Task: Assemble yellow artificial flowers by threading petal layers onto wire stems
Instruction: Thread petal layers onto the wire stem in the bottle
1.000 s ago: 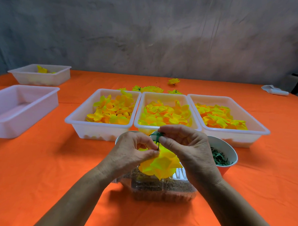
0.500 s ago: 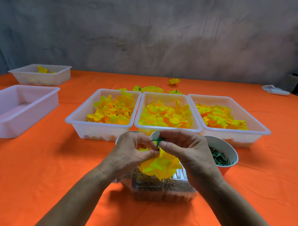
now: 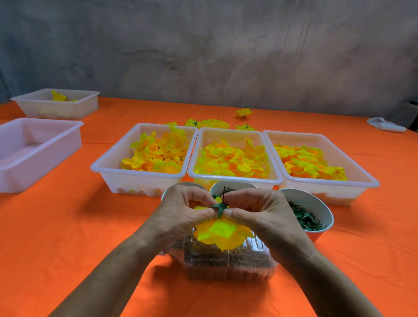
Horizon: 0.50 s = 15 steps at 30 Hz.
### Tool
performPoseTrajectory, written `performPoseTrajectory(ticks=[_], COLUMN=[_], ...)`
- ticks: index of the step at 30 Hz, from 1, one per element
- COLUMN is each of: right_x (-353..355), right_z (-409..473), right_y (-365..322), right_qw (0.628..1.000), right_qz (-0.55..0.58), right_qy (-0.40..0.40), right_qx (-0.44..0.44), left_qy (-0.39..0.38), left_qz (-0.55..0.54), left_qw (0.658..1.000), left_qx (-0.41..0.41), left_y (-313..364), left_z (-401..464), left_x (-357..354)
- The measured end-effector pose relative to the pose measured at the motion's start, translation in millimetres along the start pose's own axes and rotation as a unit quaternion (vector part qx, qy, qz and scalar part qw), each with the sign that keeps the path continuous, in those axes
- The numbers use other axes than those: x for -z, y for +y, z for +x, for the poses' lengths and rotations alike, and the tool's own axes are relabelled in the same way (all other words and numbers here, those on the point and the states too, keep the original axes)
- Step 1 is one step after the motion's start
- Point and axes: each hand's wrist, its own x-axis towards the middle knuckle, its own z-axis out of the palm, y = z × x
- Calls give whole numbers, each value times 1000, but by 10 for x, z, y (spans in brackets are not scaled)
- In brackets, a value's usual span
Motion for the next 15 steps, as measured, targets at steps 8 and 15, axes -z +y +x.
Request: performPoseTrajectory(ticks=[8, 15], right_x=[31, 39], right_z=[24, 68], right_y=[-4, 2], right_qw=[995, 987], right_qz=[-97, -158], right_qy=[-7, 7], right_qx=[12, 41], left_qy=[9, -12], left_qz=[-16, 1], left_qw=[999, 1000], left_qx=[26, 27], left_y=[39, 82], left_z=[-17, -68], left_x=[-13, 35])
